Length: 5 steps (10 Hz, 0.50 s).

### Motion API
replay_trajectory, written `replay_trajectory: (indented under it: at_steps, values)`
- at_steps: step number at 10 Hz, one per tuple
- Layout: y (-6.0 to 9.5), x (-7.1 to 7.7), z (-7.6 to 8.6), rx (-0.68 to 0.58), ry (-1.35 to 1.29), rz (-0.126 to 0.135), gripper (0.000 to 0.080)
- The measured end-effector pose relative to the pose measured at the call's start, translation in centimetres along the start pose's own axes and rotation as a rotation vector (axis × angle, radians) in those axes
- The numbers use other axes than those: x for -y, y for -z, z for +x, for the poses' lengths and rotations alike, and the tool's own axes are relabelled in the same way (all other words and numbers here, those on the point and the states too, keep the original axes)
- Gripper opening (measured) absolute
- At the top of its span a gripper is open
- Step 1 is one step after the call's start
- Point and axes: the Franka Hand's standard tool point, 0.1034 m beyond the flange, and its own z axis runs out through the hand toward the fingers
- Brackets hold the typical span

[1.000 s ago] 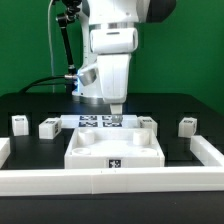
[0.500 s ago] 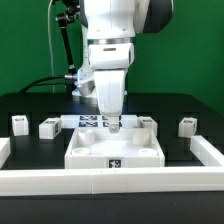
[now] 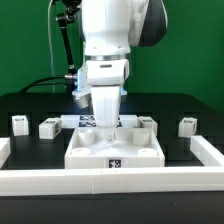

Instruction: Assemble square table

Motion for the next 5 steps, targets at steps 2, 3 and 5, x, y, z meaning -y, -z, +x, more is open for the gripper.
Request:
replay_trajectory:
  at_steps: [2,3,5]
  values:
    - [-0.31,0.13,-0.36,0.000,-0.012,0.006,0.0390]
    - [-0.31,0.13,-0.36,0.000,-0.013,0.006,0.0390]
    - [-0.35,0.16,-0.37,0.000,-0.013,0.007,0.0081]
